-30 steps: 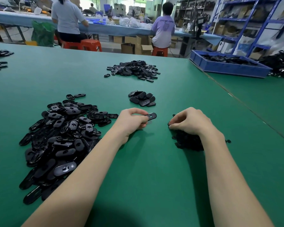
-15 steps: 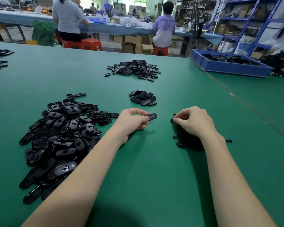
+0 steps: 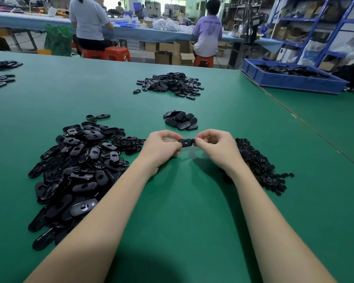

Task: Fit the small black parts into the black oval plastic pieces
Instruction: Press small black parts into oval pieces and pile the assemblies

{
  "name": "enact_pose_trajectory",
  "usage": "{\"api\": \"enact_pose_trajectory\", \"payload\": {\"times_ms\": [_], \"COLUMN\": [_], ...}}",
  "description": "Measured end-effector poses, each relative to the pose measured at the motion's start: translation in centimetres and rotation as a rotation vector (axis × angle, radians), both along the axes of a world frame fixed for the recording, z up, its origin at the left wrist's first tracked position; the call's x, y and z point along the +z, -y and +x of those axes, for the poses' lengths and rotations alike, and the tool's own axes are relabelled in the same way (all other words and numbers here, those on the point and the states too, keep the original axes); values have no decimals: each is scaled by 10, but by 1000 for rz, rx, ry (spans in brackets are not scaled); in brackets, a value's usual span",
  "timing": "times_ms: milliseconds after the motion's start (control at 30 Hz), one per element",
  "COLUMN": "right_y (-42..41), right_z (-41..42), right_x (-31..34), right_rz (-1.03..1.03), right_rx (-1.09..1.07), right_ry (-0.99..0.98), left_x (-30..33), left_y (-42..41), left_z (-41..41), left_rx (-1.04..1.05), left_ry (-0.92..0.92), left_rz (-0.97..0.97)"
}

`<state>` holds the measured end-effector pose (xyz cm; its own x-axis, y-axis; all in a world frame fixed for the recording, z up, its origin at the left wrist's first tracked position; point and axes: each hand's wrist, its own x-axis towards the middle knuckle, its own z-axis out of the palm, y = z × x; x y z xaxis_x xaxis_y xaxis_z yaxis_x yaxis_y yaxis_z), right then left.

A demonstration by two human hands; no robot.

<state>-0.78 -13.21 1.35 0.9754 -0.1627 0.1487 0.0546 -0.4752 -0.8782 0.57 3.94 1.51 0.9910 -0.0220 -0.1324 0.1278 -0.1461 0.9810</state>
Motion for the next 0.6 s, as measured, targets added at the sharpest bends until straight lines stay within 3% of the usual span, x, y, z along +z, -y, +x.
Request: {"api": "enact_pose_trajectory", "payload": {"times_ms": [200,600], "right_y": [-6,-10], "right_z": [0,7], "right_x": [-10,-9], "right_rz": [-30,-33], "right_rx": [-47,33], "right_ry": [75,35], "left_x": [2,0], "left_y": [-4,-6], "left_z": [0,0], "left_rx": [-27,-63], "left_ry": [39,75], "left_rz": [17,-20]}}
